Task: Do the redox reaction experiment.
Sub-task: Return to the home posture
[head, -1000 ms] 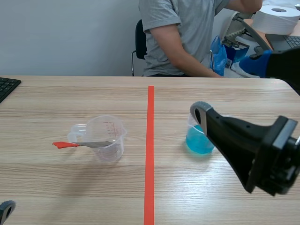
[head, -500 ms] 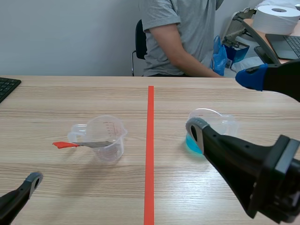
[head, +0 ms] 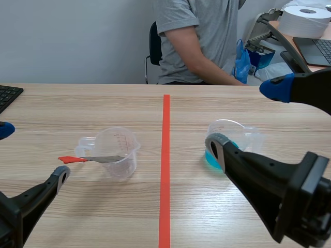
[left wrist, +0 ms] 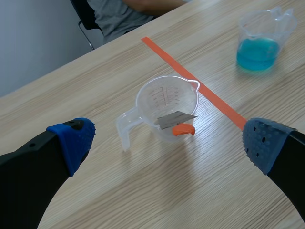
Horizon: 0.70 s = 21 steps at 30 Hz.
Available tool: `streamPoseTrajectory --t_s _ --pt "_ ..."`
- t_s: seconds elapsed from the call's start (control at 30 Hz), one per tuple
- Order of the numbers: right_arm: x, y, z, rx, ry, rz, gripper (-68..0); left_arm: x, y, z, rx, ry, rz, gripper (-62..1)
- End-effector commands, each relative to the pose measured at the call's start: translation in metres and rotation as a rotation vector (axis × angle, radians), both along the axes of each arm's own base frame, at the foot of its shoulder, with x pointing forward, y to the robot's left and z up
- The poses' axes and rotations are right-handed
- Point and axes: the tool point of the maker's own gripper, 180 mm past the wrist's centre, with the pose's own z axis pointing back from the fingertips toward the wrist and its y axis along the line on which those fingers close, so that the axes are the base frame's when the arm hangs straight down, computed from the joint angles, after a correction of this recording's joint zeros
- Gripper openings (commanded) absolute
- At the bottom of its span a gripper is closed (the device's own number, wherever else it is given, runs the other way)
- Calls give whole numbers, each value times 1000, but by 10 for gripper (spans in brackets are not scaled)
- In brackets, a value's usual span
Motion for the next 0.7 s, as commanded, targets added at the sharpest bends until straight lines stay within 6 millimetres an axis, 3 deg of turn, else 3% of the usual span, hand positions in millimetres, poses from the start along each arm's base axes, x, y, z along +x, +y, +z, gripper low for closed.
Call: streamPoseTrajectory --t_s 0.0,0.67 --pt "4 -2 7 12 -27 -6 4 -1 -3 6 -12 -16 -10 14" --pt "4 -2 7 12 -27 -6 4 0 -3 8 -18 -28 -8 14"
